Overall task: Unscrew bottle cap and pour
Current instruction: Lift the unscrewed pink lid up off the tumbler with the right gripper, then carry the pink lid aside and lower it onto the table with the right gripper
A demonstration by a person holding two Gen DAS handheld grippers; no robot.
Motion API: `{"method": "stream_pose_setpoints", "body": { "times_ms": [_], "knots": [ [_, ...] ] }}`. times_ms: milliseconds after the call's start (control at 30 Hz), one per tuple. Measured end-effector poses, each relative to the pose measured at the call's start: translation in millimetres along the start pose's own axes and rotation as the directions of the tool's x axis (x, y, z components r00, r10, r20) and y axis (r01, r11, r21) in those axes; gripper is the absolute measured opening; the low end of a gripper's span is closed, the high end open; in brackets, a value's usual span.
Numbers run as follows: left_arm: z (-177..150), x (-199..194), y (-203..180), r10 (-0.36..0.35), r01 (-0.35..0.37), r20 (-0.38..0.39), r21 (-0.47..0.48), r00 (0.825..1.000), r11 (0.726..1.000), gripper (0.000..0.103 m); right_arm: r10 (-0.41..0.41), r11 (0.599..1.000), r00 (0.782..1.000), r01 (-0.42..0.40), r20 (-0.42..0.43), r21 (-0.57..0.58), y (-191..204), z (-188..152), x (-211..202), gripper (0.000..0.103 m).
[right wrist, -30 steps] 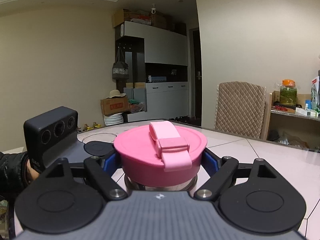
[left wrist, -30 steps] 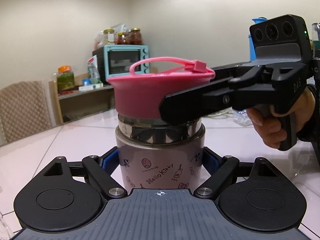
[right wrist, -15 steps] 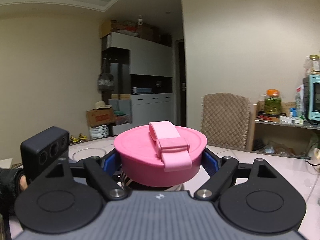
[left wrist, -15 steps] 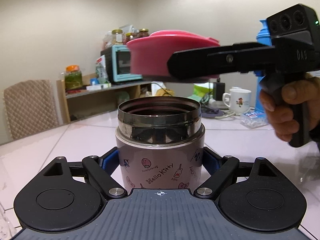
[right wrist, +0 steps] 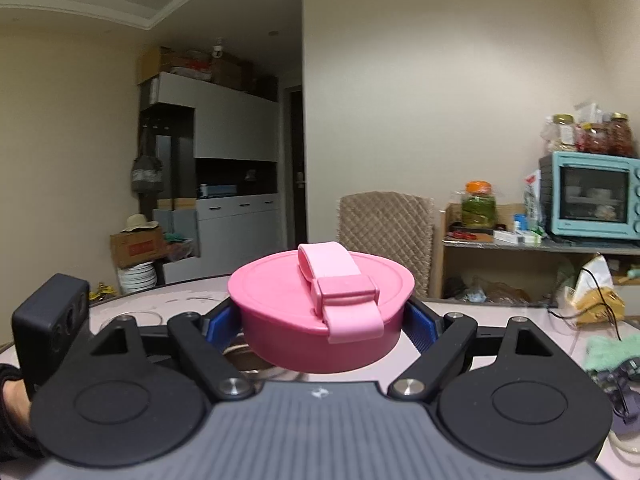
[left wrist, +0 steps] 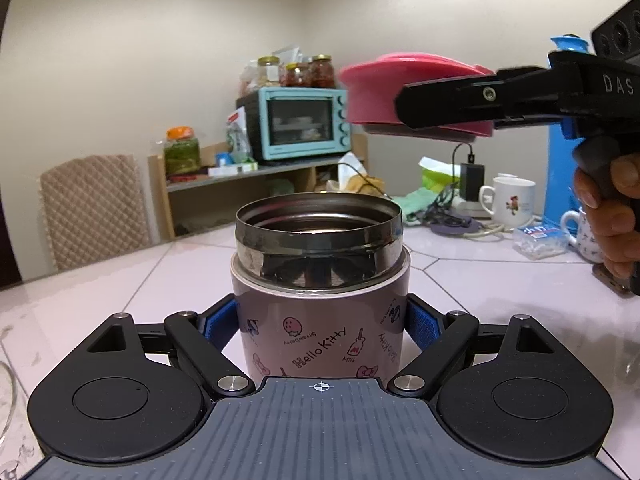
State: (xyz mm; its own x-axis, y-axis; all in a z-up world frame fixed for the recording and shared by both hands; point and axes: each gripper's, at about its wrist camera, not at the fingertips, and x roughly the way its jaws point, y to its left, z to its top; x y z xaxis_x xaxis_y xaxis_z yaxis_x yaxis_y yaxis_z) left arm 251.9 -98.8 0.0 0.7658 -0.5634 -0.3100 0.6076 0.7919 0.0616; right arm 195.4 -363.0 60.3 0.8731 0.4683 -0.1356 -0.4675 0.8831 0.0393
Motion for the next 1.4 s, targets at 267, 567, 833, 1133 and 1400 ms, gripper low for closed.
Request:
{"method": "stream_pose_setpoints", "body": {
  "times_ms": [267, 567, 833, 1133, 1400],
  "knots": [
    [-2, -13, -10, 0.042, -0.042, -0.008, -0.020, 0.999, 0.999, 0.089, -0.104, 0.993, 0.994, 0.105, -0.010, 0.061, -4, -14, -9, 0.085],
    [-3, -18, -13, 0.079, -0.079, -0.014, -0.048, 0.997, 0.996, 0.089, -0.212, 0.973, 0.976, 0.216, -0.058, 0.087, -9, -31, -24, 0.085],
    [-4, -20, -16, 0.105, -0.106, -0.013, -0.062, 0.994, 0.992, 0.089, -0.274, 0.956, 0.957, 0.282, -0.098, 0.077, -10, -44, -30, 0.085],
    [-4, -21, -26, 0.168, -0.169, -0.017, -0.073, 0.986, 0.983, 0.089, -0.282, 0.955, 0.951, 0.291, -0.124, 0.055, -10, -53, -25, 0.085],
    [-2, -21, -33, 0.214, -0.215, -0.020, -0.090, 0.977, 0.972, 0.089, -0.287, 0.953, 0.947, 0.298, -0.147, 0.059, -9, -60, -22, 0.085]
  ]
}}
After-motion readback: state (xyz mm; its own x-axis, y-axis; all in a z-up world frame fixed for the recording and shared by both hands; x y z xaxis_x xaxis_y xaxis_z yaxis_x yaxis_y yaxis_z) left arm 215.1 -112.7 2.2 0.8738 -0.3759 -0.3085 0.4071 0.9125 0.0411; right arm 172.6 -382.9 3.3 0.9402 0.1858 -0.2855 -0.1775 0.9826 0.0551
